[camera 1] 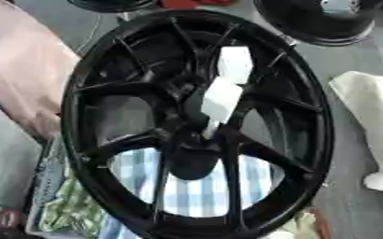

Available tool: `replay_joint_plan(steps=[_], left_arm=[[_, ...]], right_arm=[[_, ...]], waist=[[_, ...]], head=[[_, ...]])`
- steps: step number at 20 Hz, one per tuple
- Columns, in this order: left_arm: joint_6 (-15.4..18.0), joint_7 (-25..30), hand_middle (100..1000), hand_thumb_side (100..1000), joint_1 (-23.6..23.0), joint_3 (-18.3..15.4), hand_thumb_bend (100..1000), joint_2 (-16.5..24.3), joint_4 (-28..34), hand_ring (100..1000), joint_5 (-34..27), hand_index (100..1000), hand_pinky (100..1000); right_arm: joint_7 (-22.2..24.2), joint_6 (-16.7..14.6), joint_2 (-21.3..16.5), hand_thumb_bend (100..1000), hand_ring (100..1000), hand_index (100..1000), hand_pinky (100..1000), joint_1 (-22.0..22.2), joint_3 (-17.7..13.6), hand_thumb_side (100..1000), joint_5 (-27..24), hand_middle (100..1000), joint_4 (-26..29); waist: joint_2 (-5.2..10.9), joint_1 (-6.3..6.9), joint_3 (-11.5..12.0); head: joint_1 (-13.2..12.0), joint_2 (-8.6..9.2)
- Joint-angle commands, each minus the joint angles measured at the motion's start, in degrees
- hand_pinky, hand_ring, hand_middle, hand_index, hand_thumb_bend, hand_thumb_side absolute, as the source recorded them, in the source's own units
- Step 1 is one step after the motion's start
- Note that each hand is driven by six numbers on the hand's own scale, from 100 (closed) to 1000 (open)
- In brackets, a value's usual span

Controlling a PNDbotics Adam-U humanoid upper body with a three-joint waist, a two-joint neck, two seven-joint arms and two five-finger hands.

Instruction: Pull the pin out of the wheel hub.

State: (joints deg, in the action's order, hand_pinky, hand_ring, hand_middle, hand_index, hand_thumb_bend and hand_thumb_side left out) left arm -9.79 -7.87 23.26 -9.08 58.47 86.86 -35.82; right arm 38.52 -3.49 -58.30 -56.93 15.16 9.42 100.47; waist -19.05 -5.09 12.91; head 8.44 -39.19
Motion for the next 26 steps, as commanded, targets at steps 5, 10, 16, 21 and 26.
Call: replay_joint_plan(steps=[5,10,16,21,26], left_arm=[[0.3,0.2,592,690,0.5,-1.1,215,2.6,0.1,733,-0.3,709,748],[0.3,0.2,591,690,0.6,-1.1,215,2.5,0.2,732,-0.3,709,749],[0.2,0.3,592,690,0.7,-0.9,218,2.5,0.3,732,-0.2,709,750],[0.0,0.5,592,690,1.1,-0.6,219,2.4,0.3,732,0.0,709,751],[-0.2,0.7,591,691,1.4,-0.4,220,2.4,0.3,732,0.1,709,751]], right_arm=[[0.0,0.2,-2.2,302,895,850,866,-0.7,-1.1,100,-0.4,787,0.9],[0.2,0.2,-2.3,298,894,849,866,-0.6,-1.0,100,-0.6,785,1.3],[1.0,0.5,-3.3,297,897,856,865,0.9,0.9,100,-1.0,800,2.8],[2.3,1.1,-4.8,281,907,876,871,2.4,3.7,124,-1.1,816,5.5],[3.4,2.2,-5.4,264,914,887,872,3.0,5.7,221,-1.4,818,6.8]], waist=[[1.77,0.60,0.2],[1.81,0.57,0.2],[1.90,0.35,0.1],[2.04,-0.06,-0.1],[2.24,-0.40,-0.3]], head=[[-0.3,-0.24],[-0.3,-0.38],[-0.3,-0.35],[-0.1,-0.31],[0.1,-0.35]])
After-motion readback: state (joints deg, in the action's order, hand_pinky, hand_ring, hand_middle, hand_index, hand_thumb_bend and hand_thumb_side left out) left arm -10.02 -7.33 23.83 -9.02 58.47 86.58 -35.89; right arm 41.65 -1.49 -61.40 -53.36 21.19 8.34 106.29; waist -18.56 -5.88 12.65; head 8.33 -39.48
